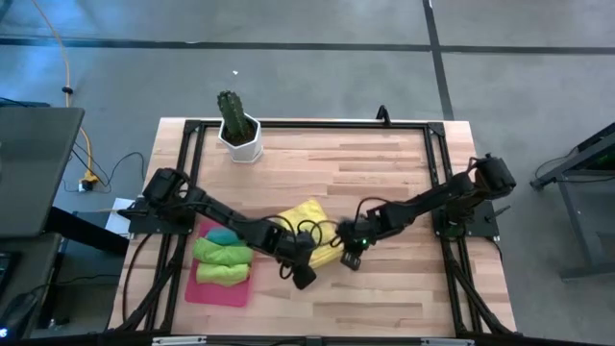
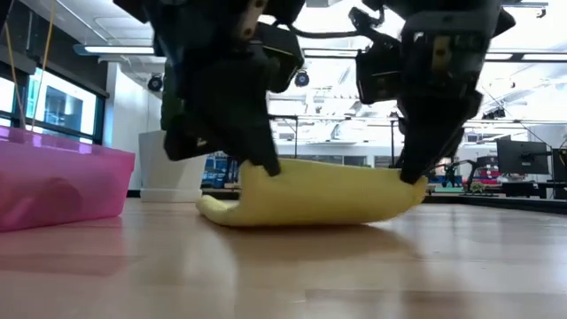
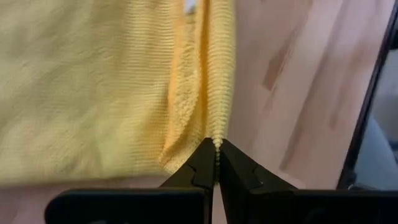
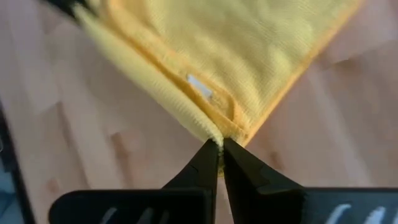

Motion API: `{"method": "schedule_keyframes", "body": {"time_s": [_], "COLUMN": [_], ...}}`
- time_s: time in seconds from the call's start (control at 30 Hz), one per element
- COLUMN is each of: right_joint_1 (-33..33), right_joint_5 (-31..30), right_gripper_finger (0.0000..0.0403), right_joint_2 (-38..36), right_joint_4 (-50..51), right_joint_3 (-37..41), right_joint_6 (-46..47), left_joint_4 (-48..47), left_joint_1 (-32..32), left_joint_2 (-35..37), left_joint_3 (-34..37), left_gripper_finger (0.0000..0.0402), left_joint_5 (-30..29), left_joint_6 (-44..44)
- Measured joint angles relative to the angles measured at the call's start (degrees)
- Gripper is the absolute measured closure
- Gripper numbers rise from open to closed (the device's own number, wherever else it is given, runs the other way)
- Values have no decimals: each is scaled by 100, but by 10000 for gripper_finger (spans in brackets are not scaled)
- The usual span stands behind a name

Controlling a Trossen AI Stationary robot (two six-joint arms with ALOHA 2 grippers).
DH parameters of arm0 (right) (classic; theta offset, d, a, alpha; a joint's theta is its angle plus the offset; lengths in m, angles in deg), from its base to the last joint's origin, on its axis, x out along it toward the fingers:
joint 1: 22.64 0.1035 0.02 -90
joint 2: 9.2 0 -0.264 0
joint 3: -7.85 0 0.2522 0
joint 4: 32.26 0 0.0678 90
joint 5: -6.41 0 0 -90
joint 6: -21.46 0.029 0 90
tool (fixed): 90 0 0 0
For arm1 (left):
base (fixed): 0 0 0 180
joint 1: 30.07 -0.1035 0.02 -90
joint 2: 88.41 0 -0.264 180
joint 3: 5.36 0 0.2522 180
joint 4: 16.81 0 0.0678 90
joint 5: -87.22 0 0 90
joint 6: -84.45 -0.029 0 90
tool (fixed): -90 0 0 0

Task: Roll microfiber towels into tight, uniform cylinder then place into a basket
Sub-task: Roll the yellow towel

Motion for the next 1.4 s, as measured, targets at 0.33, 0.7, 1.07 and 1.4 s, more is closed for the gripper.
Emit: {"method": "schedule_keyframes", "body": {"time_s": [0.33, 0.7, 1.07, 1.4], "right_joint_1": [49, -238, -231, -337], "right_joint_5": [76, -162, 5, 5], "right_gripper_finger": [392, 391, 374, 255], "right_joint_2": [129, 743, 743, 309], "right_joint_4": [-1024, -1091, -993, -397], "right_joint_3": [4, 9, 6, -3], "right_joint_6": [-323, -521, -1182, -2049], "left_joint_4": [-724, -1167, -1053, -1031], "left_joint_1": [215, 118, 3, 0], "left_joint_2": [3, -127, -265, -272], "left_joint_3": [-2, 0, -8, -6], "left_gripper_finger": [399, 399, 399, 399], "left_joint_5": [-332, -1066, -1176, -1172], "left_joint_6": [589, 749, 556, 549]}}
